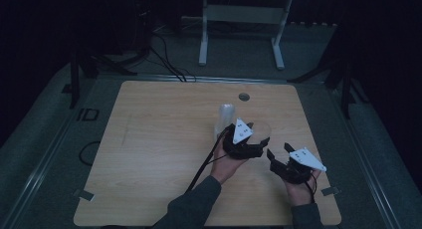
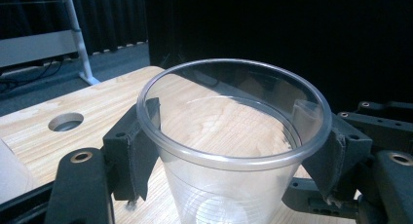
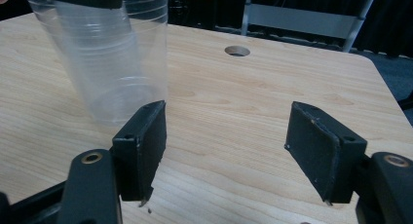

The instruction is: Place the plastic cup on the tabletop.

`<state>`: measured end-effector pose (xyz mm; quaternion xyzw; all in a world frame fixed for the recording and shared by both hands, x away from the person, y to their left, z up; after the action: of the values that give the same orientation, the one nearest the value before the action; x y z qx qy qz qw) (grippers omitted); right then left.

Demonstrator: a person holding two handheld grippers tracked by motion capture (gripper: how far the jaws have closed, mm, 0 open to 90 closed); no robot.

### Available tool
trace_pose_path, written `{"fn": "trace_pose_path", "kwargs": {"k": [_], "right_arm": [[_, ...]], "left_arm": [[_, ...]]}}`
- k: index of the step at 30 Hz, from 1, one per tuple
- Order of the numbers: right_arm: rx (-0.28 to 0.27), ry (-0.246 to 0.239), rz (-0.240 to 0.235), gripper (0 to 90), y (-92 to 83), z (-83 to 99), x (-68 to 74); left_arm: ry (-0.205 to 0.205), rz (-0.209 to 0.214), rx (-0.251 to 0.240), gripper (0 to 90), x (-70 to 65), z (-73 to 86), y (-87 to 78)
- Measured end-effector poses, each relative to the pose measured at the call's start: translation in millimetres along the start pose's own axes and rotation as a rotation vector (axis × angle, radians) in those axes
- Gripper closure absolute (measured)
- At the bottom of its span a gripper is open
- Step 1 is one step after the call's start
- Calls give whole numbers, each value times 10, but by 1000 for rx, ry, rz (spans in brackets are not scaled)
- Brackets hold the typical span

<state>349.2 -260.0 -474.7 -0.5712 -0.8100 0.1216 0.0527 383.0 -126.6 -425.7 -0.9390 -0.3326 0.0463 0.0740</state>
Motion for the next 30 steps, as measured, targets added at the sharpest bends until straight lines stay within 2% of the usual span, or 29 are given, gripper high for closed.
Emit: {"fn": "trace_pose_path", "kwargs": {"k": [16, 22, 30], "right_arm": [[-3, 13, 12, 308, -15, 0, -51], [-4, 11, 14, 309, -20, 3, -57], [-6, 15, 20, 308, -27, 5, -74]], "left_arm": [[2, -7, -11, 282, -6, 51, -34], [15, -10, -6, 282, -5, 96, -47], [8, -10, -4, 282, 16, 191, -57]]}}
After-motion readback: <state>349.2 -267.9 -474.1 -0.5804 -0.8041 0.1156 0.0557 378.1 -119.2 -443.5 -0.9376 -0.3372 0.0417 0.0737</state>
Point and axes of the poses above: each handheld gripper's, and its own axes: y roughly forward along the jaws, z roughly out of its underside, x roughly to its left, the point moved 7 cm from there along y, roughly forward along the jaws, and after that the axes turned 5 degrees about -x, right-handed, at the moved point
